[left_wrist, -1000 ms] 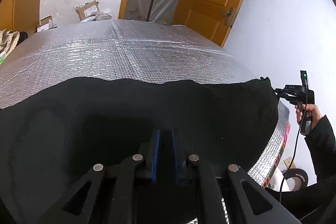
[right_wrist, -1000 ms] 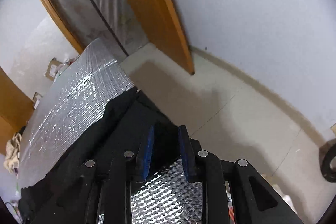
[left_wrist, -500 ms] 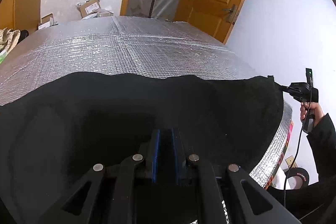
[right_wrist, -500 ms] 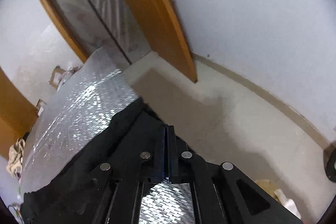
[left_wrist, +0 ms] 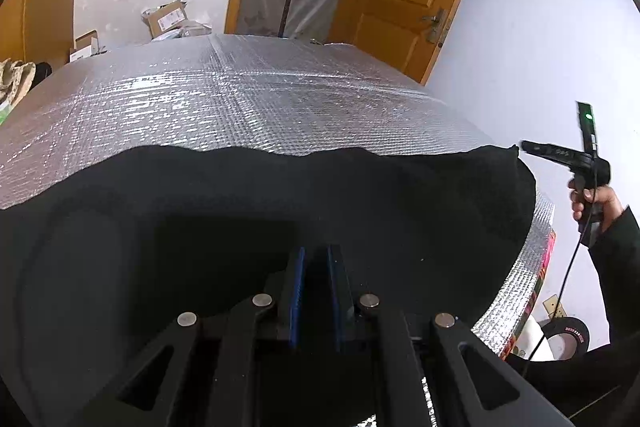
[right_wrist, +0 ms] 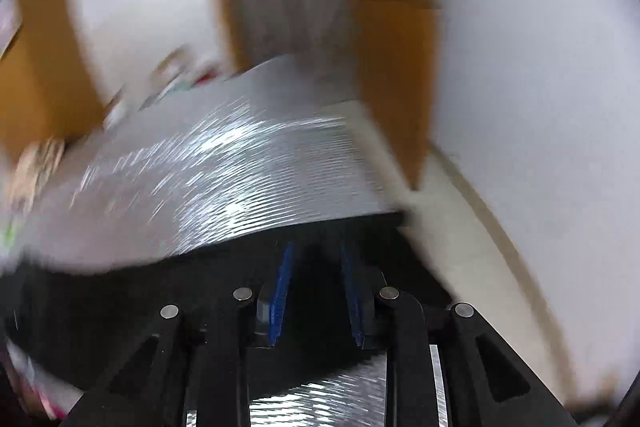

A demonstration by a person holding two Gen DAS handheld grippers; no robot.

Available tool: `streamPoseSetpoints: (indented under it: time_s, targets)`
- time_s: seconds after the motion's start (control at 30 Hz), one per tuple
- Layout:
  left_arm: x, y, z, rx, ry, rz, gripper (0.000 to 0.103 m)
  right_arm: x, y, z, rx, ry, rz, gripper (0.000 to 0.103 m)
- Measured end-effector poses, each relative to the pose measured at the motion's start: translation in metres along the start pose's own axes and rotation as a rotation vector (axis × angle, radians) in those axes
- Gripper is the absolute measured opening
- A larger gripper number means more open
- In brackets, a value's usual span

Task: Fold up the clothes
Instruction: 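Sweep the right gripper over the folded sweatshirt to smooth it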

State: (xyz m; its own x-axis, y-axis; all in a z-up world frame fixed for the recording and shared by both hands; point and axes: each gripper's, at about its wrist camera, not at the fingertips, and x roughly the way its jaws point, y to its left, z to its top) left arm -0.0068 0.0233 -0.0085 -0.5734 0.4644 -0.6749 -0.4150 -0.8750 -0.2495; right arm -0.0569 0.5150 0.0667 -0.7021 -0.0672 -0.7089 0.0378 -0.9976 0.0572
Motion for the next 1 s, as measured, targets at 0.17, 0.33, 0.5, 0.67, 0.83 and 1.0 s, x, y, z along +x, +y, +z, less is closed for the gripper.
streamPoseSetpoints:
  time_s: [0.17, 0.33, 0.5, 0.67, 0.83, 1.0]
  targets:
    - [-0.002, 0.000, 0.000, 0.010, -0.002, 0.005, 0.011, 0.032, 0.059, 0.012, -0.292, 0.083, 0.119, 0.027]
    - [0.002, 0.007, -0.006, -0.011, 0.010, 0.014, 0.011, 0.049, 0.088, 0.012, -0.477, 0.157, 0.223, 0.027]
    - [0.003, 0.011, -0.006, -0.009, 0.006, 0.007, 0.011, 0.056, 0.088, 0.011, -0.532, 0.207, 0.265, 0.027]
    - [0.002, 0.016, -0.009, -0.028, 0.002, -0.011, 0.011, 0.062, 0.082, 0.012, -0.494, 0.231, 0.323, 0.014]
    - [0.001, 0.017, -0.010, -0.034, 0.000, -0.012, 0.011, 0.054, 0.084, 0.019, -0.471, 0.154, 0.299, 0.002]
    - [0.000, 0.015, -0.009, -0.029, -0.002, 0.001, 0.011, 0.049, 0.083, 0.034, -0.424, 0.070, 0.277, 0.002]
